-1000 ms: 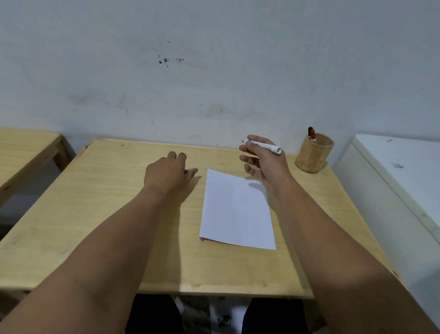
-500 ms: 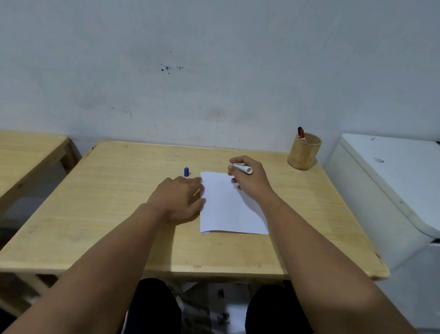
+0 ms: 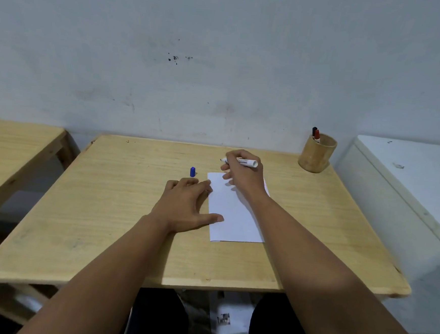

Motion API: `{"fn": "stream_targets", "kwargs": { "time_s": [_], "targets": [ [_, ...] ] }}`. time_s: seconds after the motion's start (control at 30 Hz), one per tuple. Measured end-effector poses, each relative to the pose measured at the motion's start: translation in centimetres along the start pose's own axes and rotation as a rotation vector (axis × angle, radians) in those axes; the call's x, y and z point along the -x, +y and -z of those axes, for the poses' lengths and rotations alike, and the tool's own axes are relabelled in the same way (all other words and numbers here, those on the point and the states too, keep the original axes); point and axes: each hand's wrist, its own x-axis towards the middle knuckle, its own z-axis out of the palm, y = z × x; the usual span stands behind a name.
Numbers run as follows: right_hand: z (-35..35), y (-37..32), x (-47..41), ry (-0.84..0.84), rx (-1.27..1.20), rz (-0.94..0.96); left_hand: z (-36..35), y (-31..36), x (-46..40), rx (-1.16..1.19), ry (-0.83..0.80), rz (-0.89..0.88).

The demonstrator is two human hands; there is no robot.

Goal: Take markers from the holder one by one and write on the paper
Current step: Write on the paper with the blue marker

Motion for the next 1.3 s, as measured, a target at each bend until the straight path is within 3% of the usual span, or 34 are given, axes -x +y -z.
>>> {"fn": "stream_targets", "kwargs": {
  "time_s": [0.23, 0.43, 0.6, 0.7, 0.9, 1.3],
  "targets": [
    [-3.5, 0.3, -1.8, -0.022, -0.020, -0.102, -0.4, -0.3, -0.1, 0.014, 0.030, 0.001],
    [-3.8, 2.2, -1.2, 0.003, -0.002, -0.063, 0.2, 0.0, 0.1, -0.081, 0.043, -0.047],
    [-3.7, 2.1, -2.0, -0.026, -0.032, -0.110, 0.4, -0.5, 1.0, -0.133, -0.158, 0.057],
    [-3.3, 2.2, -2.4, -0.050, -0.060, -0.136, 0.6, -0.6, 1.3, -0.130, -0.198, 0.094],
    [-3.6, 3.2, -1.7, 0.004, 0.032, -0.024, 0.3, -0.4, 1.7, -0.135, -0.178, 0.176],
    [-3.8, 3.3, -1.6, 0.010, 0.055, -0.045, 0.2, -0.2, 2.1, -0.125, -0.139, 0.205]
  ]
}}
